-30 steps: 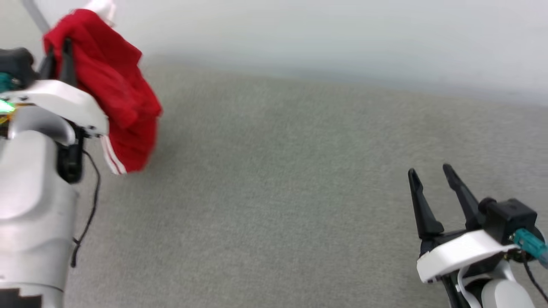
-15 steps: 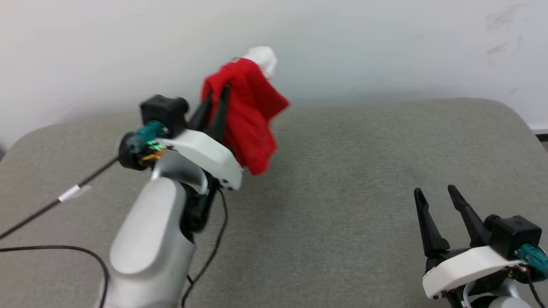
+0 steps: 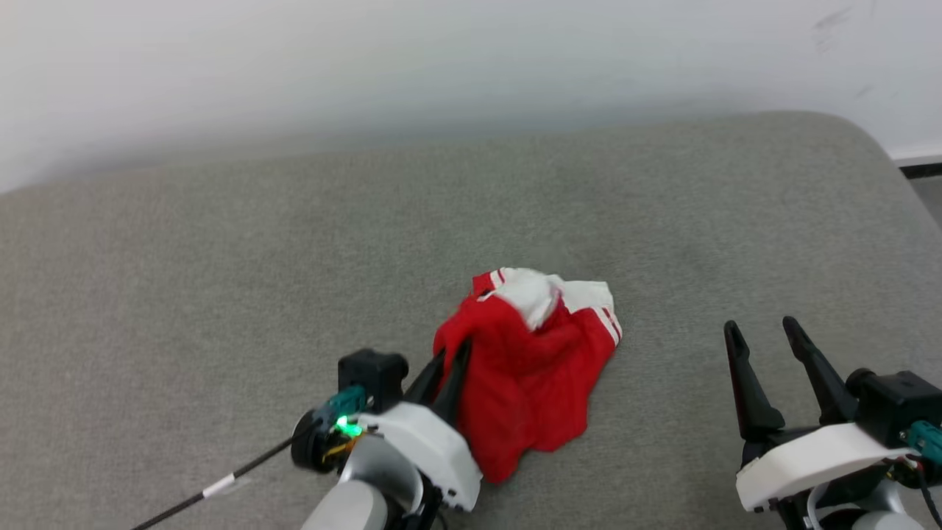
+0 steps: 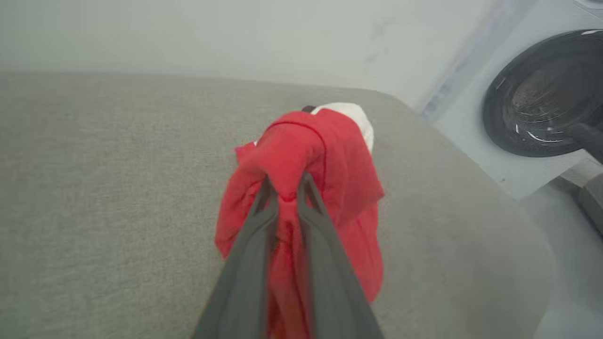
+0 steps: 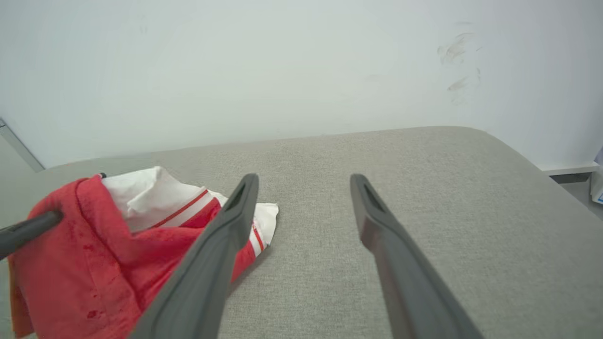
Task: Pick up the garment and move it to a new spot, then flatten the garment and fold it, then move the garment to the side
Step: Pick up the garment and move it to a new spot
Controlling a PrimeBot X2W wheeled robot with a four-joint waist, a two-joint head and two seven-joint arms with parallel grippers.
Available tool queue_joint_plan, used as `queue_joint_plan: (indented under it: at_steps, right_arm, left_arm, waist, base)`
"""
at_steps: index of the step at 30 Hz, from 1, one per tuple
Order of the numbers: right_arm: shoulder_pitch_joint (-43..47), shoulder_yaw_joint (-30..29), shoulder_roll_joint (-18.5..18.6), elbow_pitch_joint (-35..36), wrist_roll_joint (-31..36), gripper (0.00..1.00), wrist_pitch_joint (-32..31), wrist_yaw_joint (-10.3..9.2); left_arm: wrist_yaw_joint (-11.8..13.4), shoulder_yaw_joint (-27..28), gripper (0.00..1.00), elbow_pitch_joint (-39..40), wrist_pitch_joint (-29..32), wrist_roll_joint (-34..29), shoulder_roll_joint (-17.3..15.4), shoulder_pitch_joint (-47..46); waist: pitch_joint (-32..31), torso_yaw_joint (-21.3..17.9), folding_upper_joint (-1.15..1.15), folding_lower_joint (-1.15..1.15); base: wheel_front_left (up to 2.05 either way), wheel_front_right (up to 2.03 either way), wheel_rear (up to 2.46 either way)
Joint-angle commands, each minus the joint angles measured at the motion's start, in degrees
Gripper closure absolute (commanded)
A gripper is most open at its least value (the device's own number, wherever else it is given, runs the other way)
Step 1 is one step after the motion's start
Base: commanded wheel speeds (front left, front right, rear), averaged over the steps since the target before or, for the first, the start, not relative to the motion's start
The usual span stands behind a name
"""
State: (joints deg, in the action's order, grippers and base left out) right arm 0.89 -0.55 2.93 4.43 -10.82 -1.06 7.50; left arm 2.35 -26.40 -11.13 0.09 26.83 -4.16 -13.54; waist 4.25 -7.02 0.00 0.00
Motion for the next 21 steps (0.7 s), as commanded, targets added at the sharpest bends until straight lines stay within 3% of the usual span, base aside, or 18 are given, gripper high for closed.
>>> queue_joint_plan:
  at_steps: [1,2,3,4,5,11,14,21]
  right_arm:
    - [-1.24,0.12,-0.06,0.22,-0.14,0.00,0.26,-0.02]
    - [-1.47,0.07,-0.05,0.18,0.00,0.00,0.41,-0.02]
    - [-1.79,0.14,-0.06,0.11,0.02,0.00,0.44,-0.02]
    - [-2.12,0.26,-0.06,-0.01,0.08,0.00,0.48,-0.02]
    - [-2.32,0.26,-0.06,-0.14,0.14,0.00,0.52,-0.02]
    - [-2.18,-0.02,-0.06,-1.16,0.58,0.00,0.37,-0.02]
    - [-1.18,-0.30,-0.06,-1.46,0.70,0.00,0.17,-0.02]
    - [1.11,-1.08,-0.06,-0.51,1.39,0.00,-0.97,-0.02]
  left_arm:
    - [0.74,0.25,1.00,-1.18,-0.01,-0.06,-0.88,1.33]
    - [0.75,0.14,1.00,-2.08,0.09,-0.25,-1.29,1.95]
    - [0.43,0.12,0.73,-2.85,0.11,0.40,-1.20,2.53]
    - [0.13,0.08,0.29,-3.64,0.08,0.73,-1.26,2.73]
    - [-0.17,-0.16,0.00,-4.19,-0.30,0.37,-1.55,2.57]
    - [-1.29,-1.07,0.00,-4.73,-4.86,-1.49,-2.36,1.97]
    - [-0.60,-1.04,0.00,-3.53,-8.32,-3.01,-2.99,1.96]
    - [4.57,2.64,0.00,0.32,-11.38,-4.38,-4.65,3.93]
  waist:
    - [2.10,1.62,0.00,0.00]
    - [2.47,2.06,0.00,0.00]
    - [2.80,2.50,0.00,0.00]
    - [3.03,2.86,0.00,0.00]
    - [3.13,3.22,0.00,0.00]
    - [1.31,4.93,0.00,0.00]
    - [-0.61,5.66,0.00,0.00]
    - [-4.41,6.76,0.00,0.00]
  base:
    - [0.00,0.00,0.00]
    - [0.00,0.00,0.00]
    - [0.00,0.00,0.00]
    - [0.00,0.00,0.00]
    - [0.00,0.00,0.00]
    - [0.00,0.00,0.00]
    - [0.00,0.00,0.00]
    - [0.00,0.00,0.00]
